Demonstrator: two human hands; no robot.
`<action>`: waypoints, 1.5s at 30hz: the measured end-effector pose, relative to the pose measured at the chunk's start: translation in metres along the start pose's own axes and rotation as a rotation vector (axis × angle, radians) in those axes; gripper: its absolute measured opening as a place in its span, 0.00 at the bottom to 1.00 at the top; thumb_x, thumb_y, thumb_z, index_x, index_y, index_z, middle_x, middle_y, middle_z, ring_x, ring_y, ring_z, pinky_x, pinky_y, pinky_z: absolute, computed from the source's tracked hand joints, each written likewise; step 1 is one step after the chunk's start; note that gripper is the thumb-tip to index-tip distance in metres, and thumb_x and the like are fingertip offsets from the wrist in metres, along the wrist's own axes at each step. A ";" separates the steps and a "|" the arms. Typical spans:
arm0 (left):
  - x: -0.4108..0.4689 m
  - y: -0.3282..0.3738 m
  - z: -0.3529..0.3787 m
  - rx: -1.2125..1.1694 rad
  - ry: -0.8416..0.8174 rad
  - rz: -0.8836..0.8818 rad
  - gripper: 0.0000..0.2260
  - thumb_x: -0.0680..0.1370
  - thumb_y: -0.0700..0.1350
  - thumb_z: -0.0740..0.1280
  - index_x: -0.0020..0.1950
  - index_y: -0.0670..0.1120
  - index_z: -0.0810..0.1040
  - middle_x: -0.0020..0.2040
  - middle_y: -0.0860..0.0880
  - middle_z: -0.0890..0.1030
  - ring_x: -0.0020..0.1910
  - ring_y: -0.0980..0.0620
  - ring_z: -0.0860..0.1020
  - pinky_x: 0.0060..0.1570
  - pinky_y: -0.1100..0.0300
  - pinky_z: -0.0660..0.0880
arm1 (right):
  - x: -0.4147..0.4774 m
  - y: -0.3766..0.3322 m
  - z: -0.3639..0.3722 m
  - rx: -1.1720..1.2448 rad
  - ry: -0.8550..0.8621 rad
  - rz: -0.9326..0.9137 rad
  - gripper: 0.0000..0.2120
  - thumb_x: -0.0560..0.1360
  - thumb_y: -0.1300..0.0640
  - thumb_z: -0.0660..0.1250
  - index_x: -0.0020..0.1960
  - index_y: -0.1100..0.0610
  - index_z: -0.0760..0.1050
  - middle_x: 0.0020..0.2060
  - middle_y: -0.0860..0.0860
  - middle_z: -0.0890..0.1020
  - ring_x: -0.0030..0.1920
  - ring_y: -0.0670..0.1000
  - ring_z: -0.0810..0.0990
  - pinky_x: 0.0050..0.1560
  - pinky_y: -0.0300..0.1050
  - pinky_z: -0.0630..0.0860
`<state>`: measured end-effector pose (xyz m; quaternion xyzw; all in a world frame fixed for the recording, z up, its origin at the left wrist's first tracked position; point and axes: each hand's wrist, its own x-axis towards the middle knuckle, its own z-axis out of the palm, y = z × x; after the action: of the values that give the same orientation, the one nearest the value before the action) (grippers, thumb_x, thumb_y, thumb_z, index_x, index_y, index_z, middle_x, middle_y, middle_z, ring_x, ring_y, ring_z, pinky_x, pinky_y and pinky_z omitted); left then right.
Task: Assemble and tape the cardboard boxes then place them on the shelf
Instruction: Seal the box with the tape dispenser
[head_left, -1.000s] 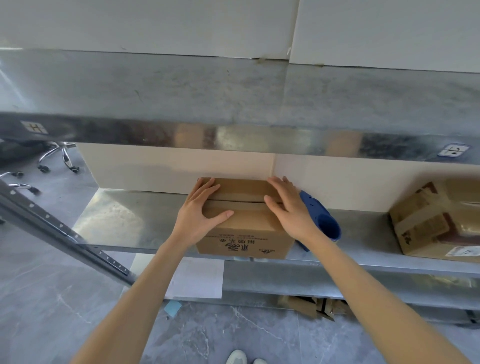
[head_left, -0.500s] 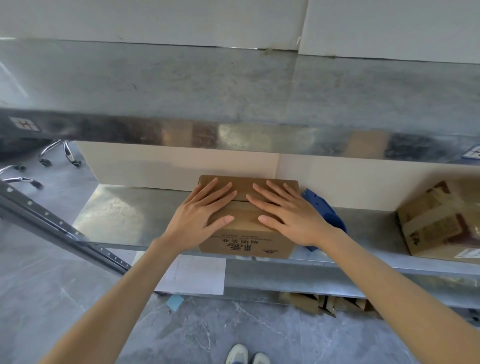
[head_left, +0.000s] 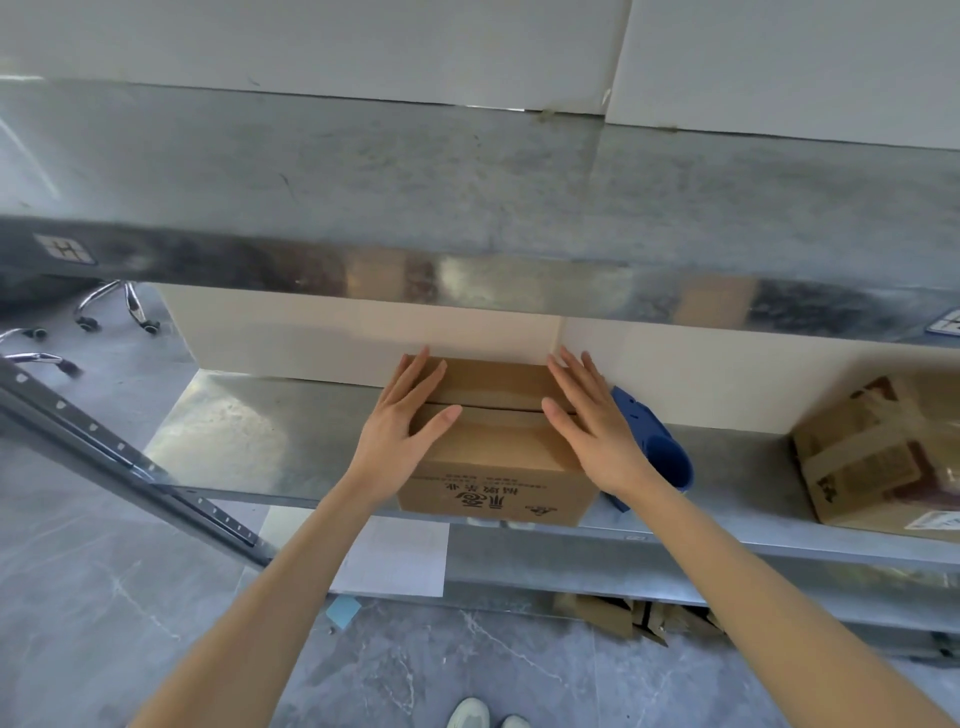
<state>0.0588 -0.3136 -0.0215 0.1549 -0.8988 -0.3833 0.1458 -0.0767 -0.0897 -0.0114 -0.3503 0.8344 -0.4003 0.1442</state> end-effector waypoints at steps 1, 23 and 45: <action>0.001 -0.001 0.001 -0.086 0.010 -0.019 0.30 0.75 0.69 0.59 0.76 0.60 0.65 0.77 0.69 0.54 0.76 0.70 0.46 0.71 0.58 0.56 | 0.000 0.000 0.001 0.103 0.029 0.022 0.28 0.80 0.37 0.53 0.78 0.41 0.55 0.77 0.33 0.50 0.75 0.32 0.40 0.75 0.42 0.46; -0.005 0.006 -0.009 0.294 -0.064 0.178 0.44 0.66 0.75 0.66 0.78 0.57 0.63 0.79 0.61 0.58 0.79 0.61 0.51 0.75 0.56 0.57 | 0.006 0.002 -0.004 -0.429 -0.127 -0.208 0.41 0.67 0.20 0.53 0.76 0.34 0.55 0.79 0.41 0.49 0.74 0.34 0.38 0.76 0.47 0.43; -0.002 0.007 -0.014 0.535 -0.194 0.209 0.41 0.69 0.79 0.51 0.79 0.64 0.52 0.81 0.57 0.49 0.80 0.54 0.47 0.77 0.53 0.51 | 0.009 -0.006 -0.008 -0.745 -0.314 -0.311 0.31 0.72 0.24 0.32 0.72 0.30 0.32 0.77 0.37 0.38 0.77 0.44 0.34 0.74 0.51 0.32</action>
<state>0.0653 -0.3174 -0.0077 0.0570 -0.9886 -0.1290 0.0522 -0.0847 -0.0936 -0.0014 -0.5568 0.8271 -0.0306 0.0709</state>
